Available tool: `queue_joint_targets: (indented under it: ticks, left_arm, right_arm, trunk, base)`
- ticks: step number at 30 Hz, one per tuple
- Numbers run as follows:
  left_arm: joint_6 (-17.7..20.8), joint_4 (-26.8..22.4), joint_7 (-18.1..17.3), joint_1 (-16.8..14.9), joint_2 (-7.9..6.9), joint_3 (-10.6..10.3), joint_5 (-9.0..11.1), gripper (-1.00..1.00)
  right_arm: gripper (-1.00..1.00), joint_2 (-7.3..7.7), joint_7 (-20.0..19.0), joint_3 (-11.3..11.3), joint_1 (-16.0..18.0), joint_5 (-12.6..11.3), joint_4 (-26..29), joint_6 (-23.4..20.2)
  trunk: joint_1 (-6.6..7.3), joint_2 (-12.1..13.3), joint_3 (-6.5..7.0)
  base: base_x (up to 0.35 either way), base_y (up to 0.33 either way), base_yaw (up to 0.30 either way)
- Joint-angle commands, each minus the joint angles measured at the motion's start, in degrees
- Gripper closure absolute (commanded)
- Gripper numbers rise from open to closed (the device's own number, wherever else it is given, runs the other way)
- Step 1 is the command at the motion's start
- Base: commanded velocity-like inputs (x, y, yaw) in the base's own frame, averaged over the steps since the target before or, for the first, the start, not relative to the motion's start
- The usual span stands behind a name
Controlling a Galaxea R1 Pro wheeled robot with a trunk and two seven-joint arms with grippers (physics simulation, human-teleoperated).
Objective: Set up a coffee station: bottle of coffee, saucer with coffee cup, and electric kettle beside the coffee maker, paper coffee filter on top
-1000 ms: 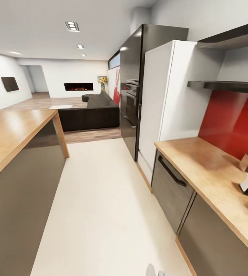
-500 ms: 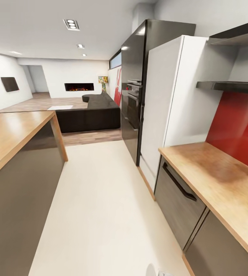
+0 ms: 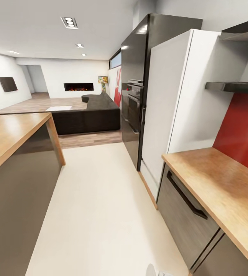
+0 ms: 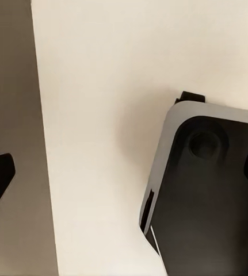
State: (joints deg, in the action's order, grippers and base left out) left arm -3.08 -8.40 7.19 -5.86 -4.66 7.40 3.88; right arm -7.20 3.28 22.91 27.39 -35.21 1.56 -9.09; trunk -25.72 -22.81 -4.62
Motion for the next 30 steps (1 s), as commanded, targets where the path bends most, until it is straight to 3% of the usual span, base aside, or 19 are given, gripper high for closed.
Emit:
queue_joint_targets:
  ticks: [1,8,14,30]
  left_arm:
    - [-0.21,0.05,0.02,-0.04,0.01,0.07,0.4,-1.0]
    - [-0.43,0.05,0.02,-0.03,0.01,0.07,0.35,-1.0]
    - [-4.08,1.75,0.02,-0.09,0.01,0.07,0.35,-1.0]
    - [-4.56,2.18,0.02,-0.05,0.01,0.03,0.38,-1.0]
  right_arm:
    - [1.0,0.04,-0.11,0.47,0.03,-0.73,0.11,-0.28]
    - [1.0,0.14,-0.19,0.47,0.03,-0.74,0.11,-0.33]
    - [1.0,0.27,-0.2,0.47,0.03,-0.82,0.11,-0.4]
    - [1.0,0.34,-0.2,0.47,0.03,-0.83,0.11,-0.4]
  trunk:
    - [-0.07,-0.11,-0.12]
    - [-0.07,-0.11,-0.12]
    - [-0.07,-0.11,-0.12]
    - [-0.07,-0.11,-0.12]
  base:
    - [0.338,0.089,0.0]
    - [0.336,0.148,0.0]
    - [0.334,0.167,-0.024]
    - [0.291,0.215,-0.245]
